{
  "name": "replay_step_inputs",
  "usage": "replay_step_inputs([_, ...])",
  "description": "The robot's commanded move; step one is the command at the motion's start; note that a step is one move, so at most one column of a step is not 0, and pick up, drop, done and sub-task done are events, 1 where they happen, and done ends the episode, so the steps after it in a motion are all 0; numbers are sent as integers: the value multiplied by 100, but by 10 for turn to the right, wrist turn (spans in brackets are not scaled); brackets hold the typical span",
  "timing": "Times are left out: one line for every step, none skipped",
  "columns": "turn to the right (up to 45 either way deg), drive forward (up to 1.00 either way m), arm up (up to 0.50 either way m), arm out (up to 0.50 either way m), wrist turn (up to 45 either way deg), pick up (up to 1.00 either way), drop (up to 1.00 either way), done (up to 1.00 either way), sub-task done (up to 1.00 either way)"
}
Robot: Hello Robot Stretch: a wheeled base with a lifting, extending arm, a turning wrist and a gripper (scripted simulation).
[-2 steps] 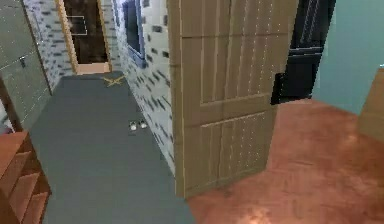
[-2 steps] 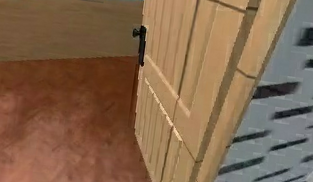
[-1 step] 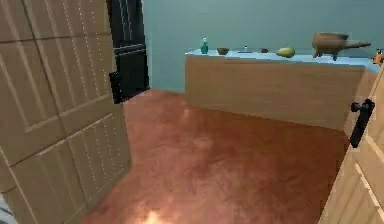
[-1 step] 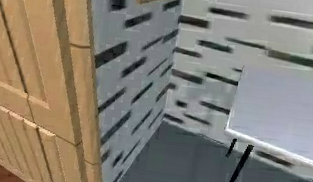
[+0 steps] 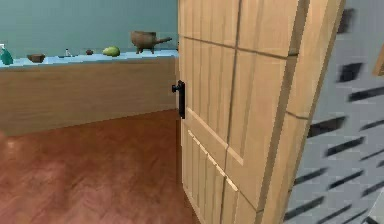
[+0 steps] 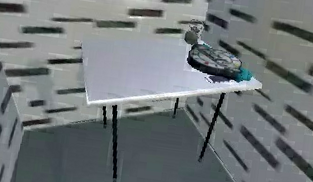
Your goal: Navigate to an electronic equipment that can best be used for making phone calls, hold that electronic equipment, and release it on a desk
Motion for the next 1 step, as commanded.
replay_step_inputs([150,0,0,0,0,0,0,0,0])
